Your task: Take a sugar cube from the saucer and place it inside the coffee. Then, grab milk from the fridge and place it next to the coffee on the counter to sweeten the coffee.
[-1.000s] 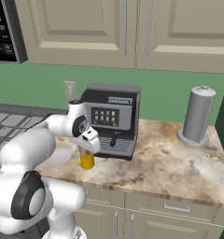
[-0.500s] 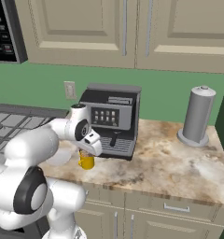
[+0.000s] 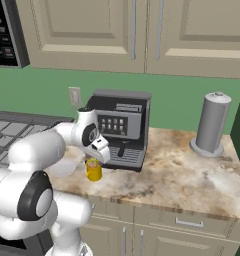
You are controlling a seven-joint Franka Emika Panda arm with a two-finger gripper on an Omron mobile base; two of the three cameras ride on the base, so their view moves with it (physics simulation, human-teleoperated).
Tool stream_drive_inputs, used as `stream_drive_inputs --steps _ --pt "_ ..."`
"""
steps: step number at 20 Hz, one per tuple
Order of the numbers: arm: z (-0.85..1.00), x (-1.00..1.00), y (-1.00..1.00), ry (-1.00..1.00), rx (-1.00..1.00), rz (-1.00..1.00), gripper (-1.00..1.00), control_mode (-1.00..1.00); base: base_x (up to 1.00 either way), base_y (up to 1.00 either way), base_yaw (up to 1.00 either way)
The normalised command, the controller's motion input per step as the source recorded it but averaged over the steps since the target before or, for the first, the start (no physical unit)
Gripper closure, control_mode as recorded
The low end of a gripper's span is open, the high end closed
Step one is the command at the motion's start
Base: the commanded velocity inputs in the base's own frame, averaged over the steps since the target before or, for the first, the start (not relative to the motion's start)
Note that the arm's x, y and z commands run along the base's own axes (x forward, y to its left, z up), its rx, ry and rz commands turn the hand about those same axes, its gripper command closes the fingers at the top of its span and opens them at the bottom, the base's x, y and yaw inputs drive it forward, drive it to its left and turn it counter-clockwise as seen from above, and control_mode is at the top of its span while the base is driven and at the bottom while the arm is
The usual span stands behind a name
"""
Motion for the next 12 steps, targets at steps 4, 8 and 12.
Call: stream_drive_inputs --steps 4,8,12 --pt "0.55 -0.13 0.0 -0.18 0.0 -0.03 -1.0 -1.0 0.0 0.0 0.0" --pt "0.32 -0.11 0.0 -0.13 0.0 0.0 -1.0 -1.0 0.0 0.0 0.0" --pt "0.63 -0.56 0.0 -0.25 0.0 0.0 -1.0 -1.0 0.0 0.0 0.0"
